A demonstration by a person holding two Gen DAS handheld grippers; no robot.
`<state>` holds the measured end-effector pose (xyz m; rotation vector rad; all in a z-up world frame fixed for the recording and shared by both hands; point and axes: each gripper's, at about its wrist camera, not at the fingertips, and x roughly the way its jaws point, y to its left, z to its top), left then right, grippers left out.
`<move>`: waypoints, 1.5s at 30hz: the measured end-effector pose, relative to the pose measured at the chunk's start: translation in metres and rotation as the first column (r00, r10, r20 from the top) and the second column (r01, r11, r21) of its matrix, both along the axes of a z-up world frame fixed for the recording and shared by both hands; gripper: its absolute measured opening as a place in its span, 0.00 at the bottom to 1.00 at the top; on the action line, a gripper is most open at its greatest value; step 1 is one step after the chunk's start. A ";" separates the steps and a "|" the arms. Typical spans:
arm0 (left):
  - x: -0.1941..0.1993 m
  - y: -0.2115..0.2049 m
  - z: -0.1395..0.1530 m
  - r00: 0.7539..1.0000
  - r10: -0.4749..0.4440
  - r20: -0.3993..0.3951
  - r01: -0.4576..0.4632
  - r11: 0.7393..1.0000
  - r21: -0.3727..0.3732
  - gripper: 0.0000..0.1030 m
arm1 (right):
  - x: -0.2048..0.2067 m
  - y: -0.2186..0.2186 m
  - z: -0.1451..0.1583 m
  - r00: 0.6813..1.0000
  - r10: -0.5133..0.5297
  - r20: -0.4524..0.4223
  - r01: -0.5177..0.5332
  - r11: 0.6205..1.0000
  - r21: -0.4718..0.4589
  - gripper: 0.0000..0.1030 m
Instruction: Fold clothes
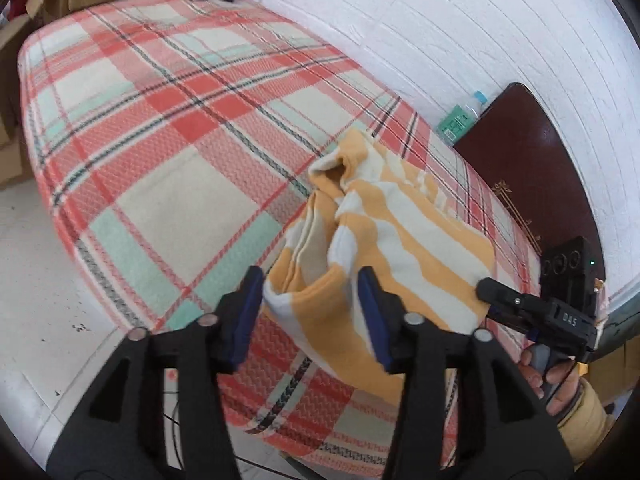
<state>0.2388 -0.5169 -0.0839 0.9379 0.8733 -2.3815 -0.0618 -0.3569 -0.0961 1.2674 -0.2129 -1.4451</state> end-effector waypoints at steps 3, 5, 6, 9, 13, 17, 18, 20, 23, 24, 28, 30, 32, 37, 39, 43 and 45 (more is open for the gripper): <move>0.000 0.023 0.020 1.000 0.002 -0.027 -0.006 0.992 -0.125 0.69 | 0.008 0.018 0.029 0.988 0.018 -0.154 -0.018 1.000 0.002 0.56; -0.002 0.044 0.029 0.999 -0.017 -0.037 0.010 0.985 -0.174 0.80 | 0.021 0.028 0.048 0.960 0.024 -0.277 -0.027 1.000 -0.005 0.74; -0.003 0.053 0.032 0.999 -0.023 -0.041 0.015 0.982 -0.187 0.88 | 0.029 0.032 0.056 0.944 0.032 -0.330 -0.038 0.999 -0.012 0.76; -0.007 0.078 0.031 0.998 -0.044 -0.046 0.035 0.984 -0.176 0.92 | 0.055 0.035 0.072 0.884 0.069 -0.461 -0.083 0.997 -0.009 0.81; -0.018 0.105 0.023 0.996 -0.072 -0.050 0.065 0.989 -0.132 0.94 | 0.074 0.047 0.077 0.833 0.088 -0.546 -0.100 0.995 0.008 0.89; -0.024 0.119 0.019 0.997 -0.072 -0.036 0.068 0.992 -0.106 0.96 | 0.079 0.062 0.075 0.821 0.085 -0.564 -0.095 0.995 0.012 0.91; -0.024 0.122 0.018 0.997 -0.070 -0.036 0.066 0.993 -0.099 0.96 | 0.078 0.064 0.074 0.827 0.087 -0.555 -0.098 0.995 0.011 0.91; -0.025 0.126 0.018 0.997 -0.067 -0.034 0.063 0.994 -0.091 0.96 | 0.076 0.067 0.072 0.834 0.079 -0.546 -0.085 0.996 0.014 0.91; -0.025 0.132 0.019 0.997 -0.066 -0.037 0.062 0.993 -0.103 0.96 | 0.073 0.072 0.070 0.849 0.073 -0.524 -0.076 0.997 0.015 0.91; -0.025 0.135 0.021 0.997 -0.065 -0.033 0.060 0.991 -0.123 0.96 | 0.072 0.074 0.070 0.851 0.071 -0.520 -0.074 0.997 0.015 0.91; -0.026 0.147 0.032 0.999 -0.031 -0.021 0.025 0.972 -0.233 0.95 | 0.070 0.078 0.071 0.848 0.064 -0.526 -0.066 0.998 0.016 0.92; -0.028 0.150 0.036 1.000 -0.007 -0.010 0.004 0.962 -0.274 0.94 | 0.068 0.080 0.073 0.849 0.060 -0.525 -0.063 0.998 0.011 0.92; -0.031 0.151 0.037 1.000 0.010 0.017 -0.004 0.956 -0.295 0.95 | 0.067 0.081 0.073 0.850 0.059 -0.523 -0.063 0.998 0.010 0.92; -0.034 0.142 0.025 0.993 0.084 0.085 -0.061 0.968 -0.243 0.99 | 0.066 0.081 0.072 0.850 0.060 -0.523 -0.061 0.998 0.015 0.92; -0.033 0.141 0.021 0.991 0.097 0.093 -0.073 0.968 -0.241 0.99 | 0.067 0.081 0.072 0.851 0.062 -0.522 -0.063 0.998 0.014 0.92; -0.035 0.144 0.018 0.989 0.098 0.110 -0.067 0.964 -0.257 0.99 | 0.068 0.081 0.070 0.852 0.069 -0.519 -0.070 0.997 0.019 0.92; -0.036 0.145 0.019 0.990 0.093 0.105 -0.063 0.964 -0.259 0.99 | 0.068 0.081 0.069 0.855 0.072 -0.513 -0.073 0.997 0.019 0.92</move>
